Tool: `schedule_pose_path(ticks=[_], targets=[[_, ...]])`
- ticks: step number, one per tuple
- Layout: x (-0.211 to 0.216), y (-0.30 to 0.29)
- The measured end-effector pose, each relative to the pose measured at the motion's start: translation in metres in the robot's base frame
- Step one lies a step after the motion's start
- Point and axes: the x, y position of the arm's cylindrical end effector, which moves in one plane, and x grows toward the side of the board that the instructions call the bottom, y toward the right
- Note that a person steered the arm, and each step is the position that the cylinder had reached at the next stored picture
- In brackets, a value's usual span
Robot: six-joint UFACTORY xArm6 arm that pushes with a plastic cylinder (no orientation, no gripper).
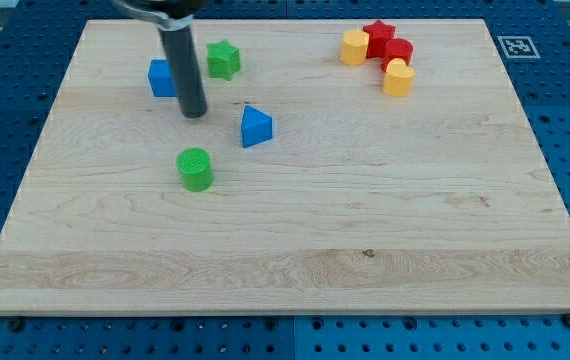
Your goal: Push the blue cube to the top of the board
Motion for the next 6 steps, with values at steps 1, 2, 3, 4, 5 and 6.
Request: schedule_pose_path(ticks=[1,2,3,4,5,6], targets=[[0.007,0.014],[0.001,-0.008],[-0.018,-0.046],[-0.064,-0.066],[-0.108,-0.066],[-0.136,-0.066]])
